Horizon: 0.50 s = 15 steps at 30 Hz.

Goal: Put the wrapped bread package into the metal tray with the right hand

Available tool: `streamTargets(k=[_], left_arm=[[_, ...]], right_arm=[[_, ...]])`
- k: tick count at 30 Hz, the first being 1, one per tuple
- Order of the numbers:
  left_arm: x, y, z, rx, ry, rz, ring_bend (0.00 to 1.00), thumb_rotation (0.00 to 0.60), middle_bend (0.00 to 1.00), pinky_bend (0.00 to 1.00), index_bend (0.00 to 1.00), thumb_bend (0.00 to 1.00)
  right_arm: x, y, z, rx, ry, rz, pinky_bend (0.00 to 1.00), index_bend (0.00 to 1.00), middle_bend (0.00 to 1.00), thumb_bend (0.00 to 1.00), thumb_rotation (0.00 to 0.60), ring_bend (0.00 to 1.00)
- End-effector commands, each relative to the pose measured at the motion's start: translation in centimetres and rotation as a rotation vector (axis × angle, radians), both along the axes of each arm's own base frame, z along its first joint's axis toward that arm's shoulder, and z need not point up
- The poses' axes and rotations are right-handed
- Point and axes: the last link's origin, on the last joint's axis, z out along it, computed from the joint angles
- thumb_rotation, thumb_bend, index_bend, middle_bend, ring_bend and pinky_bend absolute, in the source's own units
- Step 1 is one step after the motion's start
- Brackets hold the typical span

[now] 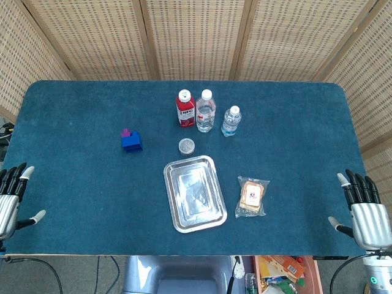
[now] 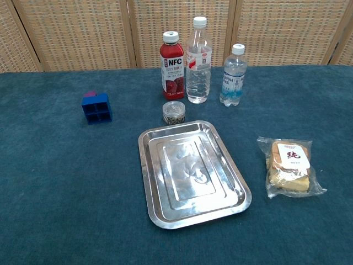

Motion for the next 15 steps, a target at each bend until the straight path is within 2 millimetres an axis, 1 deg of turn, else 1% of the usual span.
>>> streamTargets(k=[1,5,9,12,15], left_arm=[[-0.1,-0.2,0.0,0.0,-0.001,0.005,0.0,0.6,0.0,0.0,0.0,0.0],[-0.1,-0.2,0.2,0.006,-0.007,0.006,0.0,0.6,0.0,0.0,0.0,0.0],[-0.1,-0.1,0.2,0.012,-0.006,0.004,0.0,0.6,0.0,0.0,0.0,0.0],[-0.1,0.0,0.0,0.008,-0.001,0.007,0.0,0.6,0.0,0.0,0.0,0.0],[-0.3,0.2,-0.2,0.005,0.008,0.017,0.0,0.6,0.0,0.0,0.0,0.0]], right_arm=[[0.1,0.0,-0.1,0.011,-0.002,0.001,0.0,0.0,0.0,0.0,0.6,0.0],[0.8,-0.2,-0.8,0.074,-0.011,0.023,0.0,0.0,0.0,0.0,0.6,0.0],[1.8,-1.2,-2.1,0.185,0.033,0.07,0.0,0.0,0.0,0.0,0.6,0.0],[3.2,-2.6,-3.5,0.298,0.017,0.111,0.0,0.0,0.0,0.0,0.6,0.0],[5.2,-4.7,-5.2,0.436,-0.003,0.183,0.0,0.0,0.0,0.0,0.6,0.0]])
